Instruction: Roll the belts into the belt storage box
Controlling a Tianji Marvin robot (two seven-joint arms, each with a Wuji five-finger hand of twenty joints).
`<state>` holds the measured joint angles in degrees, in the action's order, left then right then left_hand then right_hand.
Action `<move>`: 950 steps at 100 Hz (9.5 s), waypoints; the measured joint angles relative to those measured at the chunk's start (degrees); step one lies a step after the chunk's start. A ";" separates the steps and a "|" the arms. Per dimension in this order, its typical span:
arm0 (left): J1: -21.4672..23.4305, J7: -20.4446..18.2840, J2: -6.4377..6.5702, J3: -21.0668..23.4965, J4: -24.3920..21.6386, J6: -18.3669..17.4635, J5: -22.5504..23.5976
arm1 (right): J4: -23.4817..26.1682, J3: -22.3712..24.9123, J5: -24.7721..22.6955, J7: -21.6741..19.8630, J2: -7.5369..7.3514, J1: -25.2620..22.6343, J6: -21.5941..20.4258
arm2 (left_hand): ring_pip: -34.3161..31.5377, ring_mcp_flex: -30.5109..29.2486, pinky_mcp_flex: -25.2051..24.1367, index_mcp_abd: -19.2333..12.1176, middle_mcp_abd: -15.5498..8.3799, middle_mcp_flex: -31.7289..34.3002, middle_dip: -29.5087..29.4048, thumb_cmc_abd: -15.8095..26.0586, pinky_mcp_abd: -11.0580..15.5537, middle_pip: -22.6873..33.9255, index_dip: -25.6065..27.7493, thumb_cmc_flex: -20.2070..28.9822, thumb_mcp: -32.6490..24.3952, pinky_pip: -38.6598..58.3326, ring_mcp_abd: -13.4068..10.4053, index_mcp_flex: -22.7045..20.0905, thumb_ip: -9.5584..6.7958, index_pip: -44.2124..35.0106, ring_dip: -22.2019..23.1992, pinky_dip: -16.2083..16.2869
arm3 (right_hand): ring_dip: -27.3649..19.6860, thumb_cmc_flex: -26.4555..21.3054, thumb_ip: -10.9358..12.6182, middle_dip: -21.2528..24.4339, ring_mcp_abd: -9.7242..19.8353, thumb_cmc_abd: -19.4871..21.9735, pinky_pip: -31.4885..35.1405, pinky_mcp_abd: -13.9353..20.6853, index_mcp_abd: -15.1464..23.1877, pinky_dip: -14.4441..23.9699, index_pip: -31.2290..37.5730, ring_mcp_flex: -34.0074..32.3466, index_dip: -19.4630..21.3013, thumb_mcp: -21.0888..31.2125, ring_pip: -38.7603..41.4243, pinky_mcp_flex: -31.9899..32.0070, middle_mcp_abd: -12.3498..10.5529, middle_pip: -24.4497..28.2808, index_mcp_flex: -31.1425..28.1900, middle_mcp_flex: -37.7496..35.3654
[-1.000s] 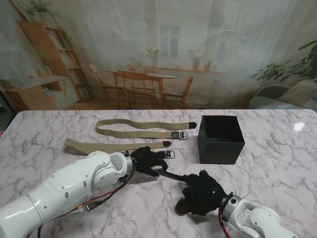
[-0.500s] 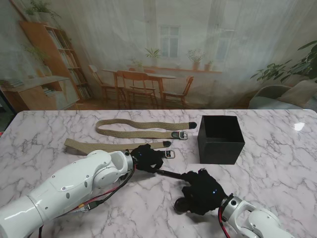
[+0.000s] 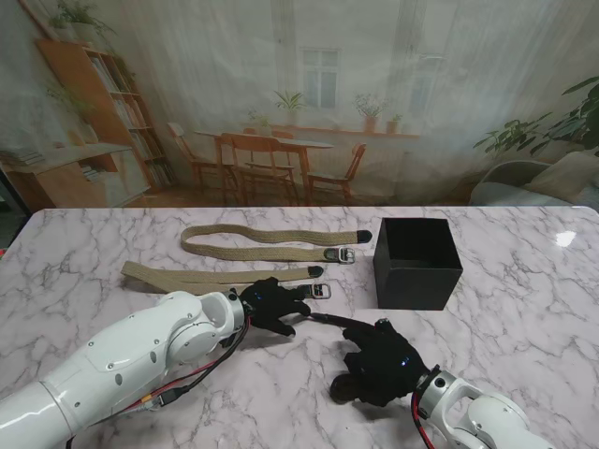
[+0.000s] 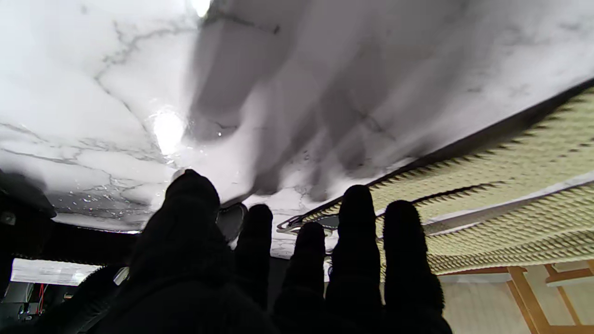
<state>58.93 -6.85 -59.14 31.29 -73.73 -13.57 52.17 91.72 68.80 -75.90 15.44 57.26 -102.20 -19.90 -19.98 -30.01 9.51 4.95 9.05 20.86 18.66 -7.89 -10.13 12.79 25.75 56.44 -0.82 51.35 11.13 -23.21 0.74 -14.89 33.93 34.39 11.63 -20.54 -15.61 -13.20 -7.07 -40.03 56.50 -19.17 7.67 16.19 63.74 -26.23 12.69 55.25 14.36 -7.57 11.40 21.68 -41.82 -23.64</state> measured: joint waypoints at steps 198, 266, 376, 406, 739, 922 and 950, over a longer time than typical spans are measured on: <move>-10.81 3.76 -7.03 -13.85 9.15 4.66 -10.50 | 2.13 -0.99 3.94 -4.42 -0.02 -0.44 -9.59 | -1.28 1.83 -1.09 -5.39 1.76 -8.67 -7.22 2.03 -0.05 -4.91 -9.99 1.07 0.56 1.30 1.46 10.25 0.00 12.22 -0.59 -0.24 | -0.86 0.00 -0.02 0.00 0.01 0.00 -0.75 0.00 -0.01 -1.54 0.18 -0.02 0.00 0.00 -1.44 0.59 -1.46 0.01 -0.10 -0.13; -2.76 0.58 -2.61 -1.21 0.25 3.16 -0.05 | 0.71 -2.28 -0.07 0.69 -0.19 -0.03 -2.59 | -1.26 1.92 -1.22 -4.06 1.33 -8.68 -7.22 2.76 -0.03 -4.90 -5.02 1.65 0.54 0.62 0.45 6.69 0.00 6.56 -0.67 -0.24 | -1.41 0.03 -0.63 0.00 -3.17 0.01 -1.47 0.00 -0.01 -1.74 0.18 -0.04 -0.57 -1.24 -2.17 0.59 0.83 -0.01 -1.67 -0.79; 14.17 -1.76 1.65 20.73 -12.56 -5.38 14.34 | 2.23 -2.39 10.18 -6.98 2.17 -1.20 16.74 | -0.36 1.92 -1.22 -2.39 1.33 -7.79 -7.20 3.17 -0.06 -4.88 -4.35 -1.35 0.88 0.60 0.56 2.71 0.00 5.88 -0.73 -0.24 | -5.23 0.62 -0.65 0.11 -8.44 1.27 -7.30 -16.46 -2.27 -11.43 2.19 -1.98 0.81 -1.88 -8.93 -5.90 1.45 0.15 -2.05 4.55; 14.20 -1.89 1.70 20.79 -12.99 -5.54 14.43 | -2.40 -3.40 8.60 -0.88 2.23 1.09 11.63 | -0.24 1.92 -1.24 -2.24 1.33 -7.74 -7.19 3.17 -0.06 -4.88 -4.08 -1.35 0.88 -0.08 0.57 0.65 0.00 5.88 -0.75 -0.24 | 6.38 -0.84 -0.65 -1.30 -1.16 1.35 8.90 -1.36 -8.67 -2.90 6.13 -11.25 0.83 -0.52 11.56 -25.15 1.54 4.22 -2.24 4.61; -1.24 -5.34 1.02 -0.75 -2.35 -2.14 2.79 | -11.80 -10.26 10.67 8.75 1.76 9.79 -11.28 | 1.06 1.20 -0.23 -0.06 -0.12 2.12 2.90 -4.22 -0.05 2.33 20.71 6.93 -2.96 -1.46 -1.65 -11.37 0.00 -30.00 -0.82 -0.23 | -6.71 -2.15 -2.10 -1.31 4.19 -3.37 -3.18 6.58 -9.16 -1.58 5.89 0.01 -3.45 1.53 -11.66 -0.78 -11.07 3.90 -5.56 7.59; 11.26 -9.93 2.28 13.82 -10.72 -7.43 6.21 | -8.70 -11.76 13.25 3.44 2.49 9.11 6.76 | -22.49 -20.33 12.45 -3.19 -3.63 34.48 33.62 -9.21 -0.79 11.72 8.66 8.93 -10.77 16.67 -0.65 -16.38 0.00 -27.05 22.46 11.58 | -3.33 -2.12 -2.10 -1.39 -7.41 -1.02 -0.32 -0.13 -8.17 -2.28 5.86 -8.29 -2.37 -0.07 -4.44 -5.53 3.44 4.73 -3.99 1.89; 14.81 -13.08 2.98 17.20 -14.83 -11.05 7.26 | -8.24 -12.83 15.27 2.58 3.28 9.68 13.64 | -22.49 -20.33 12.45 -3.09 -3.63 34.48 33.62 -9.22 -0.79 11.72 8.66 8.12 -11.23 16.67 -0.63 -16.38 0.00 -27.05 22.50 11.58 | 3.46 -3.09 -2.10 -4.20 1.60 0.68 13.35 0.45 -8.17 4.33 5.45 -21.73 -1.26 -1.76 5.40 -20.55 -1.89 10.22 -2.04 -15.22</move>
<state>73.74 -19.93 -56.16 48.49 -88.56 -24.62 59.43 83.47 55.97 -60.63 18.02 60.53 -92.52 -6.26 -42.48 -50.33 21.96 1.87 5.41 55.33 52.28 -17.11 -10.92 24.52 34.41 64.56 -12.05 68.02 10.50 -39.59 0.74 -41.94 56.43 45.97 15.10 -23.64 -17.71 -17.40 -5.46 -39.34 69.85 -18.71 -0.50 20.52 69.19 -47.96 11.43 53.48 19.76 -28.11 9.51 31.91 -43.86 -38.86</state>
